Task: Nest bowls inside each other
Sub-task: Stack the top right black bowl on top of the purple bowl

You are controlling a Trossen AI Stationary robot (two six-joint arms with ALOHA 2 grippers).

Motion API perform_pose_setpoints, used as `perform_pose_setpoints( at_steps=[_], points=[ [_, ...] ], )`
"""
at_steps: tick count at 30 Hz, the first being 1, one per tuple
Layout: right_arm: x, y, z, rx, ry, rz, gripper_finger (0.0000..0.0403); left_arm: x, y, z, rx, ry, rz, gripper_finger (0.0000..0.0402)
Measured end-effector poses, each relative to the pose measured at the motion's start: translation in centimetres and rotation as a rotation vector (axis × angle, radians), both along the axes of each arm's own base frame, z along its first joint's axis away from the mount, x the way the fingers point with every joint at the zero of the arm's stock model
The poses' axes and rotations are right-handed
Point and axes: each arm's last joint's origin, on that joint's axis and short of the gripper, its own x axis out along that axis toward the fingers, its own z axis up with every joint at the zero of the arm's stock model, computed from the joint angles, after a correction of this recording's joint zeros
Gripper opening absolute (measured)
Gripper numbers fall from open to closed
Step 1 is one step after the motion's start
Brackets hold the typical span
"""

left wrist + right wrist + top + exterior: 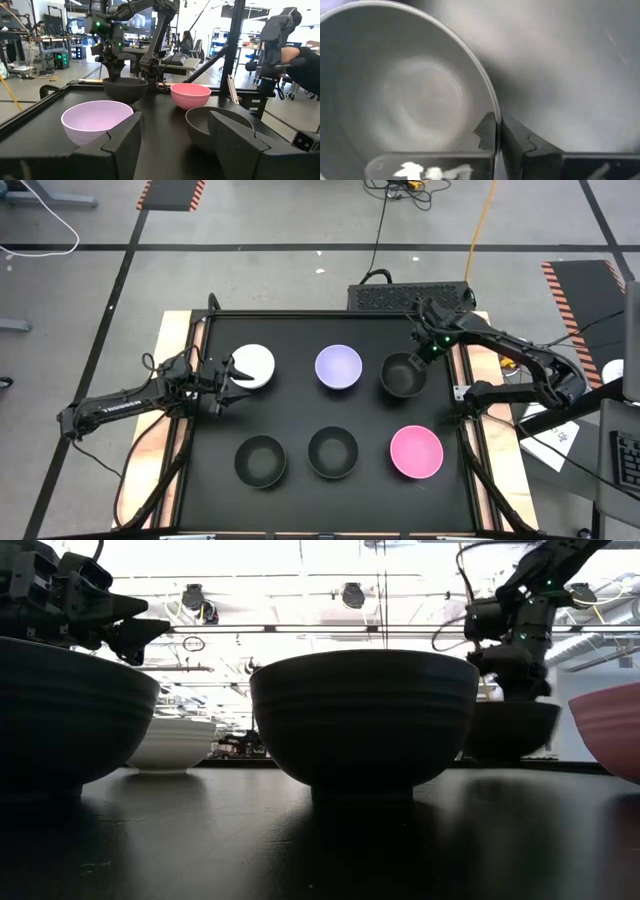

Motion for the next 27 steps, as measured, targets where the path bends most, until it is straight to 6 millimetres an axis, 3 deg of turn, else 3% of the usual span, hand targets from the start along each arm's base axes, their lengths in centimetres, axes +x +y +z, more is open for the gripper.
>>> perform_pose_setpoints(
  at_steps=[4, 12, 17, 27],
  points=[
    [1.7, -0.1, 1.0, -0.036, -0.231, 0.110, 0.0001, 0.0, 0.0, 0.0, -0.001, 0.001, 0.000, 0.0230],
    [2.4, 0.7, 2.5, -0.076, -0.427, 0.266, 0.0000, 0.0, 0.0, 0.0, -0.028, 0.005, -0.002, 0.0230],
    [1.2, 2.0, 3.7, -0.171, -0.569, 0.322, 0.0000, 0.0, -0.1, 0.0, -0.033, 0.007, -0.009, 0.0230],
    [-1.7, 4.7, 3.6, -0.299, -0.665, 0.320, 0.0000, 0.1, -0.3, 0.0, -0.022, 0.000, -0.026, 0.0230]
  ],
)
